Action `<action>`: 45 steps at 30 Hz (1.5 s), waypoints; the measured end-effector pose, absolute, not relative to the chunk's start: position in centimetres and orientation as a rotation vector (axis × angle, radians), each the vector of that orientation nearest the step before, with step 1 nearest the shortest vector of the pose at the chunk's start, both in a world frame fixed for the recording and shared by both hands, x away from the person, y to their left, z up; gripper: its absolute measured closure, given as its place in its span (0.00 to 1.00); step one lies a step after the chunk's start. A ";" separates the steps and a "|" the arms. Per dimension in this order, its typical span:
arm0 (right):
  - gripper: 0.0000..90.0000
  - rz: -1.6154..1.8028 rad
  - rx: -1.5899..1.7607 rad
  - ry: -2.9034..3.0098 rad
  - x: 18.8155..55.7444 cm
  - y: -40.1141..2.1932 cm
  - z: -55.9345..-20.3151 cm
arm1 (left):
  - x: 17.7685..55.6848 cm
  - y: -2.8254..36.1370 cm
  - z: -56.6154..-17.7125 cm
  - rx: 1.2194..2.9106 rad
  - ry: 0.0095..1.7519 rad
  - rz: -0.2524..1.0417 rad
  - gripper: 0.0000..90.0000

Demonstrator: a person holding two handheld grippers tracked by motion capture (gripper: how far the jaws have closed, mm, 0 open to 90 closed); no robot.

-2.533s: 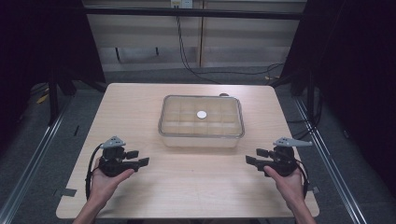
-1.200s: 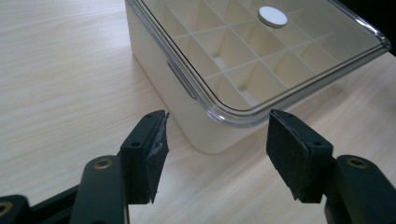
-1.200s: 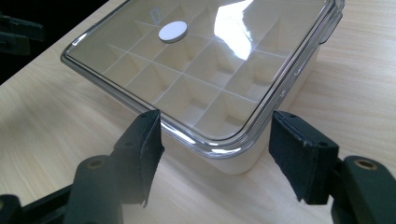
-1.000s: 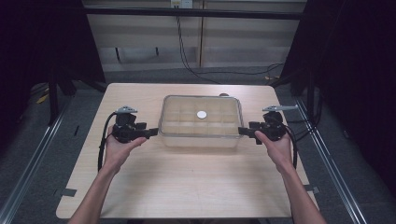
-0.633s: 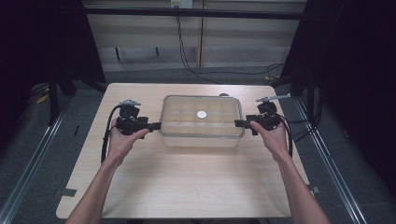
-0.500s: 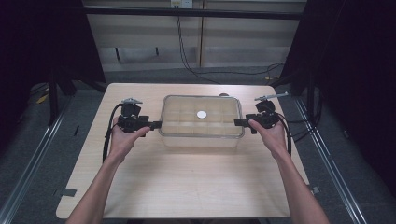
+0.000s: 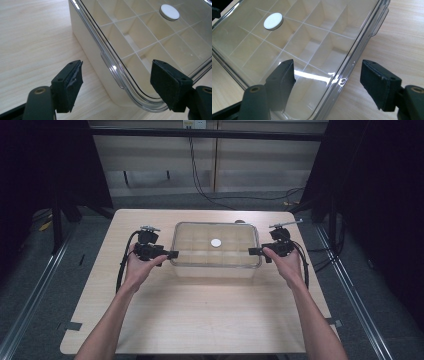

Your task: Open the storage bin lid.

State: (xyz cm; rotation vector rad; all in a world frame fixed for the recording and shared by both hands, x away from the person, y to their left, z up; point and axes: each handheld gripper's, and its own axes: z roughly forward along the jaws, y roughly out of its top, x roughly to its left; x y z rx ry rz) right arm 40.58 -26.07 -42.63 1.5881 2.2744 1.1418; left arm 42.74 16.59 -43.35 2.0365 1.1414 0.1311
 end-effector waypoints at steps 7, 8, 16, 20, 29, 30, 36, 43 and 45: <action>0.30 1.143 1.594 2.263 40.8 -25.8 -43.2 | 43.1 16.2 -44.0 2.014 1.127 0.092 0.28; 0.30 1.143 1.594 2.263 40.8 -25.8 -43.2 | 43.1 16.2 -44.0 2.014 1.127 0.092 0.28; 0.27 1.152 1.609 2.272 41.2 -25.3 -43.9 | 43.4 15.5 -44.3 2.010 1.102 0.032 0.26; 0.25 1.158 1.622 2.271 41.5 -25.0 -44.1 | 43.5 15.2 -44.3 2.012 1.096 0.008 0.27; 0.26 1.200 1.667 2.268 42.0 -25.1 -44.5 | 43.8 15.0 -44.4 2.015 1.090 -0.011 0.27; 0.26 1.188 1.668 2.265 42.0 -25.0 -44.4 | 43.8 15.1 -44.3 2.019 1.096 -0.017 0.27; 0.37 1.215 1.681 2.202 41.7 -25.6 -44.3 | 43.9 15.6 -44.3 2.000 1.113 -0.043 0.35; 0.44 1.281 1.679 2.157 41.3 -26.1 -44.1 | 43.7 15.6 -44.4 1.979 1.113 -0.042 0.35; 0.44 1.285 1.664 2.148 41.1 -26.1 -43.8 | 43.5 15.9 -44.5 1.962 1.107 -0.043 0.35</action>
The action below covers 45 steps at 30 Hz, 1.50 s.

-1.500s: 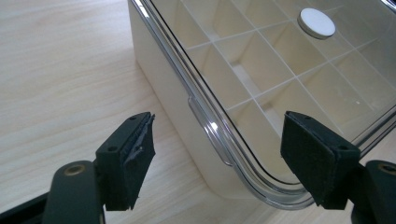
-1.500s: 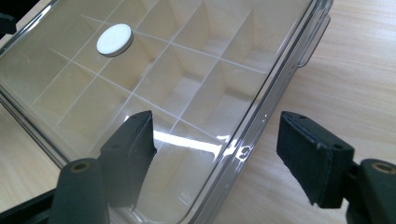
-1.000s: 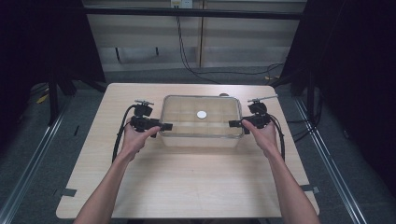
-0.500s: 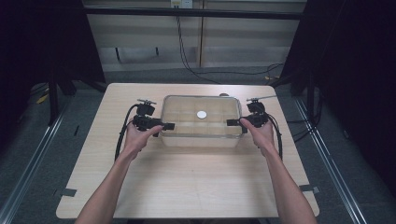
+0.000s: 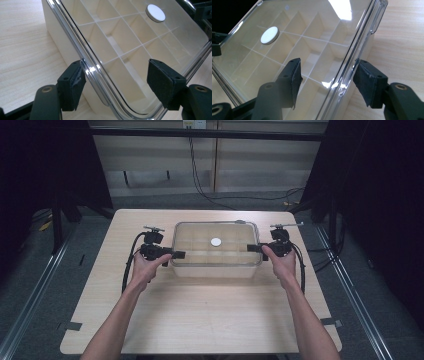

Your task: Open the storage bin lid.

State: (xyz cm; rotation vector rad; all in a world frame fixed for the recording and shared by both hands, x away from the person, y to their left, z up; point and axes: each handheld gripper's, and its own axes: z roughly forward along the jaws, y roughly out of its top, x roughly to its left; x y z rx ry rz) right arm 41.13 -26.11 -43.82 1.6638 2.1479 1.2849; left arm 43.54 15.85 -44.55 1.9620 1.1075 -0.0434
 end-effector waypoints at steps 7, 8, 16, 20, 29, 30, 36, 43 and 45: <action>0.49 1.312 1.646 2.127 40.7 -26.3 -43.4 | 43.1 16.2 -44.0 1.974 1.079 0.001 0.44; 0.50 1.312 1.649 2.120 40.7 -26.3 -43.4 | 43.0 16.2 -43.9 1.979 1.078 0.010 0.44; 0.56 1.347 1.641 2.119 40.4 -26.6 -43.3 | 42.9 16.5 -43.7 1.974 1.085 0.036 0.48; 0.60 1.418 1.638 2.121 40.3 -26.7 -43.3 | 42.8 16.6 -43.8 1.982 1.092 0.051 0.49; 0.66 1.435 1.636 2.117 39.8 -27.1 -42.7 | 42.4 16.8 -43.4 1.970 1.073 0.070 0.57; 0.66 1.440 1.632 2.114 39.8 -27.2 -42.7 | 42.4 16.9 -43.3 1.969 1.074 0.068 0.58; 0.67 1.442 1.640 2.116 39.4 -27.1 -42.6 | 42.0 17.1 -43.4 1.970 1.075 0.068 0.60; 0.71 1.446 1.657 2.120 39.1 -27.1 -42.6 | 41.7 17.5 -43.0 1.956 1.066 0.096 0.66; 0.72 1.454 1.654 2.112 39.0 -27.1 -42.5 | 41.6 17.6 -43.0 1.959 1.059 0.089 0.66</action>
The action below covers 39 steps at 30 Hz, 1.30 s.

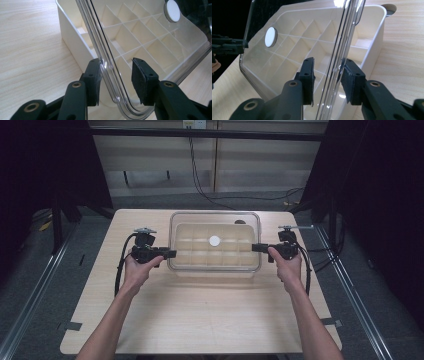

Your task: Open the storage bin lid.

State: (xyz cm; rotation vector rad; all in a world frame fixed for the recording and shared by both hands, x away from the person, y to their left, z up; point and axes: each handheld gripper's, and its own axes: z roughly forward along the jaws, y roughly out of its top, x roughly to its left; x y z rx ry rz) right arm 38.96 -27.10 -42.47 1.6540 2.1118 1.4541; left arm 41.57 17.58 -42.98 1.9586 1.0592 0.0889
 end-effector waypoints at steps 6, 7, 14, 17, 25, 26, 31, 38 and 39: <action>0.74 1.463 1.664 2.096 38.7 -27.2 -42.2 | 41.2 17.7 -42.8 1.940 1.056 0.107 0.70; 0.75 1.471 1.654 2.096 38.5 -27.2 -42.2 | 41.1 17.7 -42.7 1.930 1.065 0.122 0.70; 0.76 1.417 1.661 2.096 38.0 -26.9 -42.1 | 40.5 17.7 -42.4 1.945 1.032 0.150 0.74; 0.77 1.415 1.664 2.094 37.8 -27.0 -41.9 | 40.4 17.8 -42.4 1.945 1.033 0.146 0.76; 0.79 1.443 1.646 2.091 37.3 -27.1 -41.6 | 40.0 18.3 -42.4 1.919 1.028 0.130 0.79; 0.80 1.447 1.644 2.093 37.2 -27.1 -41.6 | 39.9 18.3 -42.4 1.922 1.022 0.129 0.79; 0.80 1.462 1.641 2.089 36.9 -27.2 -41.4 | 39.6 18.4 -42.2 1.914 1.009 0.120 0.80; 0.80 1.456 1.641 2.086 36.2 -27.0 -41.3 | 39.0 18.8 -41.8 1.921 0.990 0.131 0.80; 0.80 1.460 1.638 2.085 36.2 -26.9 -41.3 | 39.0 18.8 -41.8 1.920 0.984 0.129 0.80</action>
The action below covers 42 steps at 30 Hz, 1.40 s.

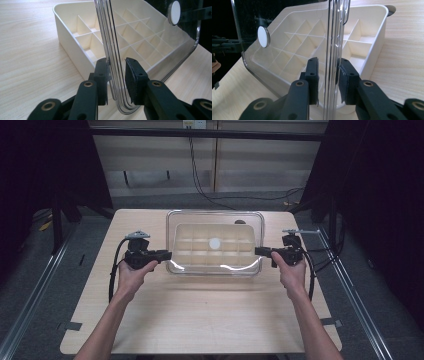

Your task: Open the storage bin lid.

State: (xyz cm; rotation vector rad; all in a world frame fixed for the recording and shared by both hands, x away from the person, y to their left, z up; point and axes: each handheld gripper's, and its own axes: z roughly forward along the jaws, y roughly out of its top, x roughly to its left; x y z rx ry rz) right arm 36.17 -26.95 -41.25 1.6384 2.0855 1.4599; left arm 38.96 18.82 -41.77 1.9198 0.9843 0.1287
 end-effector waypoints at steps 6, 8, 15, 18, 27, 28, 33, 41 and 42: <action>0.81 1.485 1.627 2.090 35.7 -26.8 -41.0 | 38.6 19.2 -41.7 1.923 0.979 0.129 0.80; 0.81 1.487 1.626 2.092 35.6 -26.7 -41.0 | 38.4 19.2 -41.7 1.918 0.984 0.126 0.80; 0.81 1.494 1.626 2.088 34.8 -26.9 -40.8 | 37.9 19.1 -41.6 1.909 0.979 0.121 0.80; 0.81 1.494 1.624 2.090 34.4 -27.1 -40.7 | 37.6 19.0 -41.6 1.924 0.962 0.122 0.80; 0.81 1.498 1.621 2.088 33.6 -27.2 -40.7 | 37.2 18.9 -41.9 1.931 0.965 0.119 0.80; 0.82 1.507 1.625 2.087 33.5 -27.2 -40.7 | 37.1 18.9 -41.9 1.937 0.963 0.122 0.79; 0.82 1.512 1.625 2.090 33.0 -27.1 -41.0 | 36.6 18.9 -41.6 1.935 0.959 0.135 0.79; 0.81 1.527 1.646 2.082 32.3 -27.4 -41.4 | 35.9 18.9 -41.7 1.948 0.938 0.132 0.79; 0.81 1.527 1.643 2.085 32.2 -27.4 -41.5 | 35.7 18.8 -41.7 1.946 0.941 0.131 0.79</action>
